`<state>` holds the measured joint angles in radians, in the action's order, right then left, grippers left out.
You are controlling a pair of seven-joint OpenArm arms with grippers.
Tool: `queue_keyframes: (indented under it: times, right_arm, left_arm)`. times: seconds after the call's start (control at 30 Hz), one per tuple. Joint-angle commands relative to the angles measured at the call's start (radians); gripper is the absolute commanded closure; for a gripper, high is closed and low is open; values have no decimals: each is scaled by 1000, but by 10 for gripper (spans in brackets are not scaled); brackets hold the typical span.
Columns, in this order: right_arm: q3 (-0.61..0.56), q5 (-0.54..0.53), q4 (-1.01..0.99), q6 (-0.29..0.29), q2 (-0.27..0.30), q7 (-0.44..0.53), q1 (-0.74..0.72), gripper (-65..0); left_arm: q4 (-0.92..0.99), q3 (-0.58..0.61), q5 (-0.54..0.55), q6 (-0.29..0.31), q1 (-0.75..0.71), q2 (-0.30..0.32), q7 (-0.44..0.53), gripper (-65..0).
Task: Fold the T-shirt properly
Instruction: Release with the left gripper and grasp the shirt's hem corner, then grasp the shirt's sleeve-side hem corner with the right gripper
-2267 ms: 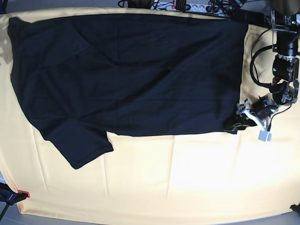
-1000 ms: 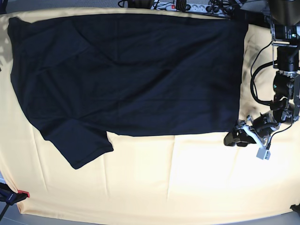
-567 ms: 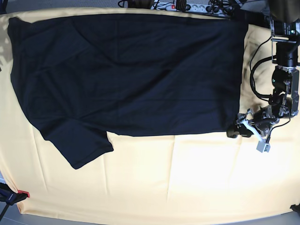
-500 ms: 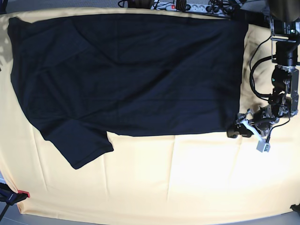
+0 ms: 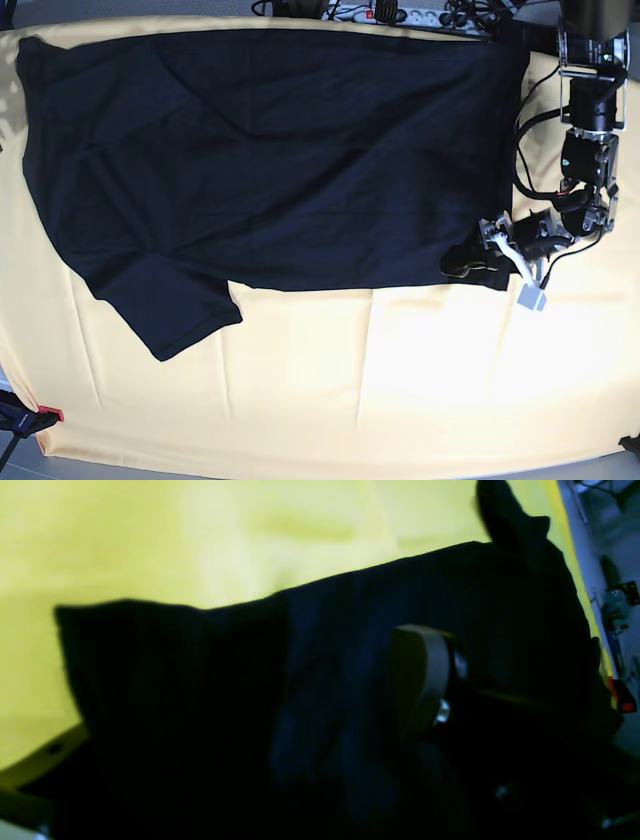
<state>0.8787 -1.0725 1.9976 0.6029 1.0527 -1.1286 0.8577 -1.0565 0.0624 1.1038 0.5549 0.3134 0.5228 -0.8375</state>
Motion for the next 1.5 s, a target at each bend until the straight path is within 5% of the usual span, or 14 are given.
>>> queue_keyframes:
  times: [0.0,0.13,0.27,0.5,0.7,0.97,1.17,1.47]
  right_arm:
    - [14,5,5,-1,23,12,-5,-364]
    - [14,4,5,-1,22,13,-5,-364]
    - [14,4,5,-1,22,16,-5,-364]
    - [14,15,5,18,22,60,-5,-364]
    - [12,153,5,28,22,267,-6,-364]
    - [-56,267,-7,-150,22,332,-171,-364]
    - [-335,350,-137,-203,16,333,-404,-364]
    - [-600,337,-449,-192,-186,332,-837,-364]
  left_arm:
    - [-3,1,-15,-7,11,12,-23,-445]
    - [-3,1,-85,-8,11,12,71,-355]
    - [-3,1,-167,-9,14,12,155,0]
    - [-3,1,-184,-8,49,12,168,0]
    - [-3,1,-233,-9,131,12,187,0]
    - [-3,1,-240,-8,166,12,194,0]
    - [-3,1,-239,-8,164,13,167,0]
    - [-3,1,-239,-8,164,13,118,0]
